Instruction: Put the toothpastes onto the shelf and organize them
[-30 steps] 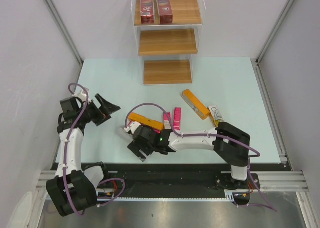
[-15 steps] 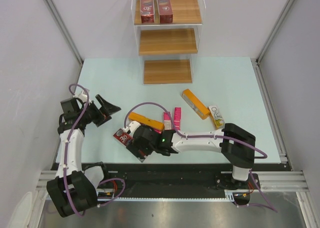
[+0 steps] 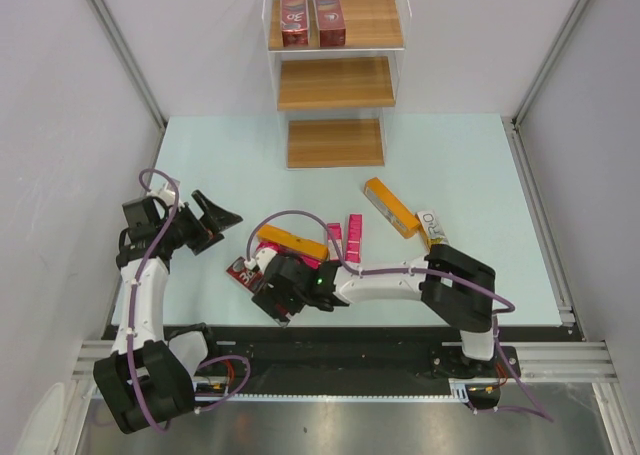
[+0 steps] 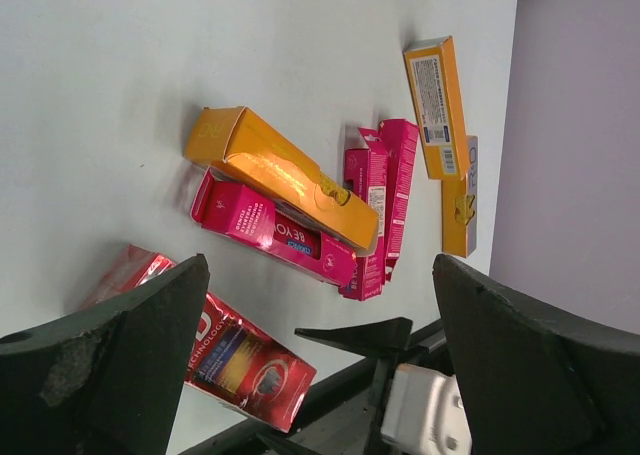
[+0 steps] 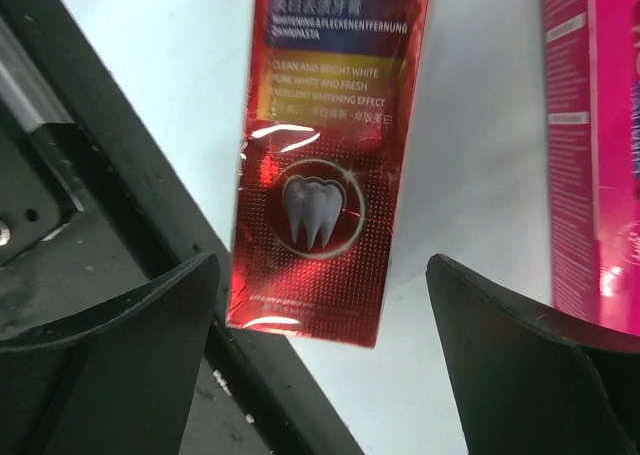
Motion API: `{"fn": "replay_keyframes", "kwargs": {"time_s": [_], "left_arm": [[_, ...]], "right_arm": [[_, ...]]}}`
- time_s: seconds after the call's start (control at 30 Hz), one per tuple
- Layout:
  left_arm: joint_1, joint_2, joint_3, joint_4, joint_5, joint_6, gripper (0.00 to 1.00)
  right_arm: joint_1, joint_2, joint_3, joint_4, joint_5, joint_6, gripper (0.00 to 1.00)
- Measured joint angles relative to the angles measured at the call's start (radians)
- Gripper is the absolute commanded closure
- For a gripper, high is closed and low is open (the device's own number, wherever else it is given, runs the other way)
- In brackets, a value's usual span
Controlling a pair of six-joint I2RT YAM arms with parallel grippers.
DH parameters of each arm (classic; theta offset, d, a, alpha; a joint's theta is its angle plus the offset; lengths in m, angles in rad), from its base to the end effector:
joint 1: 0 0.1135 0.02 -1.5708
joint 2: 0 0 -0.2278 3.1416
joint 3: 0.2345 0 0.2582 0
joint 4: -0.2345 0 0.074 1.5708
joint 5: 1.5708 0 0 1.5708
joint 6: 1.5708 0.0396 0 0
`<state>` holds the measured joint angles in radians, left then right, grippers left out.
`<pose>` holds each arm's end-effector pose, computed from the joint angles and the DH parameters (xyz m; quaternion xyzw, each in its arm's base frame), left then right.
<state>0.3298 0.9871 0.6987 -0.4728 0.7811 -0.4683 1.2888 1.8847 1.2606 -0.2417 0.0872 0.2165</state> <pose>0.2231 0.0469 0.2192 -0.1921 0.8414 -0.3743 0.3391 0.1154 0.3858 0.1457 -0.4660 0.8137 0.2059 0.2797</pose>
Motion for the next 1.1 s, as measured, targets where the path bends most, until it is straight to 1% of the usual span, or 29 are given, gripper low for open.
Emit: {"fn": "replay_keyframes", "kwargs": {"time_s": [0.13,0.17,0.23,0.27,0.3,0.4,0.53,0.6,0.77,0.87,1.0,1.1], "left_arm": [[0.0,0.0,0.0,0.0,0.0,0.0,0.0],[0.0,0.0,0.0,0.0,0.0,0.001,0.0],[0.0,0.0,0.0,0.0,0.0,0.003,0.0],[0.0,0.0,0.0,0.0,0.0,0.005,0.0],[0.0,0.0,0.0,0.0,0.0,0.006,0.0],[0.0,0.0,0.0,0.0,0.001,0.006,0.0],[0.0,0.0,0.0,0.0,0.007,0.006,0.0],[0.0,0.0,0.0,0.0,0.01,0.005,0.0],[0.0,-0.004,0.0,0.008,0.024,-0.006,0.0],[-0.01,-0.021,0.0,0.045,0.043,-0.035,0.0],[-0.092,-0.035,0.0,0.116,0.041,-0.095,0.01],[-0.214,-0.031,0.0,0.204,0.032,-0.165,0.0]], "right_arm": [[-0.004,0.041,0.0,0.009,-0.009,0.004,0.14],[-0.006,0.049,0.0,0.01,-0.01,0.007,0.2],[-0.009,0.061,0.0,0.015,-0.016,0.014,0.26],[-0.01,0.064,0.001,0.019,-0.016,0.013,0.36],[-0.012,0.066,0.001,0.024,-0.019,0.017,0.4],[-0.022,0.069,0.003,0.03,-0.028,0.029,0.45],[-0.034,0.069,0.006,0.031,-0.039,0.044,0.47],[-0.039,0.068,0.006,0.031,-0.04,0.045,0.5],[-0.072,0.045,0.006,-0.007,-0.016,0.06,0.51],[-0.112,-0.002,0.005,-0.046,0.013,0.071,0.52],[-0.155,-0.108,0.005,-0.092,0.08,0.079,0.52],[-0.174,-0.204,0.005,-0.112,0.142,0.079,0.52]]}}
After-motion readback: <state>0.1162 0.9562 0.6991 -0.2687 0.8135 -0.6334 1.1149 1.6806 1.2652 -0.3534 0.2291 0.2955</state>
